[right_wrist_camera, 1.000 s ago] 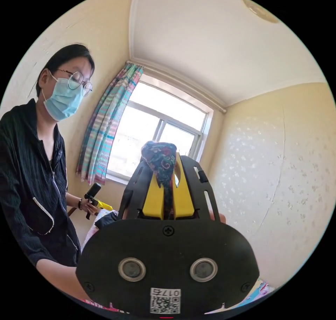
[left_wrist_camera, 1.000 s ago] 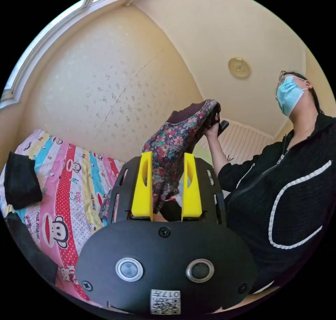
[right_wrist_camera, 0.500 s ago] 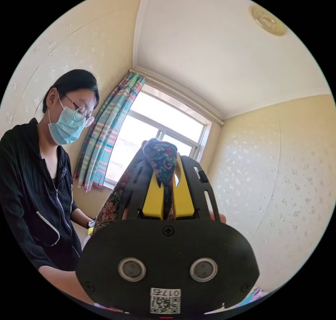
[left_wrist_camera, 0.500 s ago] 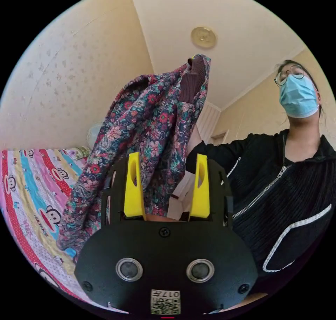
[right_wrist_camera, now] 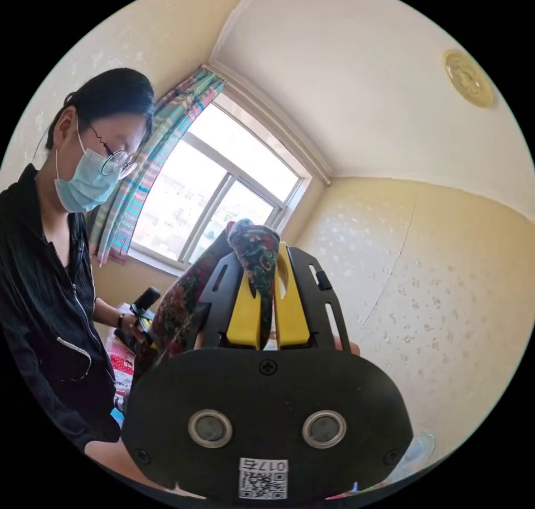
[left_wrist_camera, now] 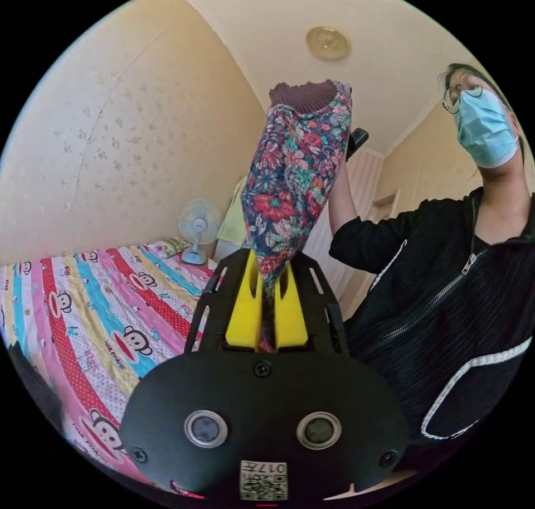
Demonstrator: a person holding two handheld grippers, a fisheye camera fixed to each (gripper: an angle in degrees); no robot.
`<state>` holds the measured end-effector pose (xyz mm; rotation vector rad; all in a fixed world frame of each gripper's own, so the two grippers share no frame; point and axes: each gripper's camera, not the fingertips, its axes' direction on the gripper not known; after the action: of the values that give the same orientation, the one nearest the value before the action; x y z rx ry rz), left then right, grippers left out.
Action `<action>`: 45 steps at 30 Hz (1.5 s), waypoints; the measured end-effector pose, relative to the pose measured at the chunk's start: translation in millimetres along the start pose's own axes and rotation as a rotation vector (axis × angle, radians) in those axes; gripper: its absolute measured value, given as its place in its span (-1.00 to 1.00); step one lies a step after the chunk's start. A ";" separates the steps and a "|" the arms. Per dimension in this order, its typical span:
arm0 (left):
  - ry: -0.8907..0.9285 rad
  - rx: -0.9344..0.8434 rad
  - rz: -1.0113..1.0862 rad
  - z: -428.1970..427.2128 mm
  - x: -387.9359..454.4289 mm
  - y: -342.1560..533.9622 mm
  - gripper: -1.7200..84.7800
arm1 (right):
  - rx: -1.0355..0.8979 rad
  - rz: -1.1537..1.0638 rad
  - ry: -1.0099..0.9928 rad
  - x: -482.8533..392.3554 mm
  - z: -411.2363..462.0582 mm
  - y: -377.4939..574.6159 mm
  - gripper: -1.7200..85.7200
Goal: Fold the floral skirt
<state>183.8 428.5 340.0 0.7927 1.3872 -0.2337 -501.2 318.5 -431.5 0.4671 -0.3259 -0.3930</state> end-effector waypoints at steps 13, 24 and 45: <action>-0.331 0.369 0.015 -142.1 47.5 -127.4 -0.98 | -0.086 0.238 0.023 34.2 -23.3 40.7 -0.87; -0.344 0.526 0.284 -148.4 122.6 -186.6 -0.98 | -0.239 0.207 0.085 -7.1 -19.5 99.1 -0.87; -0.167 -0.196 0.243 -43.7 -16.6 -2.7 -0.71 | -0.027 0.065 0.034 -35.9 73.8 22.7 -0.87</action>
<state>144.5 448.7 355.4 0.7523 1.1258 0.0248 -554.8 325.6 -365.6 0.4357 -0.3018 -0.3257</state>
